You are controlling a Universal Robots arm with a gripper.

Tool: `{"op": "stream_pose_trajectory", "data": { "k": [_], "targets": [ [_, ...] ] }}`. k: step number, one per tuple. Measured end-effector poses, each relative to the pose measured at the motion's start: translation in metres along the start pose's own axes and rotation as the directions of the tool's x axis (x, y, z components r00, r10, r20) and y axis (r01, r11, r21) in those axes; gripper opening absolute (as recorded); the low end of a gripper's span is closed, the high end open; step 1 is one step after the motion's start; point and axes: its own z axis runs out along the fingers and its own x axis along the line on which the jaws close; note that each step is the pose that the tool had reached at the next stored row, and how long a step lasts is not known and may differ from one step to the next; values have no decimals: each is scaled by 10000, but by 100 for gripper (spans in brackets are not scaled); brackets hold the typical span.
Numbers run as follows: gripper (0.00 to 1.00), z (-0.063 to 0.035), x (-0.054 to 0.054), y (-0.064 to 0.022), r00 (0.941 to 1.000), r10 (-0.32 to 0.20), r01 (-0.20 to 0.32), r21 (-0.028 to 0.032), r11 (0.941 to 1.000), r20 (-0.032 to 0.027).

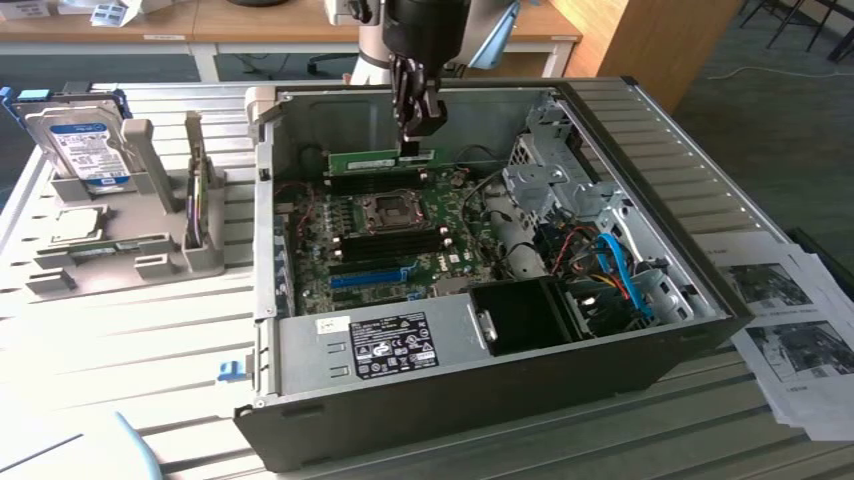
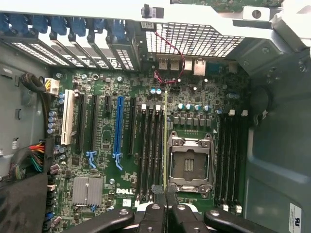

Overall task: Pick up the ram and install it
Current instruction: 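Pick up the ram and move it above insertion slot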

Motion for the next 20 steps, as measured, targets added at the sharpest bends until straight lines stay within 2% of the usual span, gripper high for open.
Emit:
{"op": "stream_pose_trajectory", "data": {
  "k": [20],
  "targets": [
    [11, 2, 159, 7, 10000, 0, 0, 0, 10000, 0]
  ]
}}
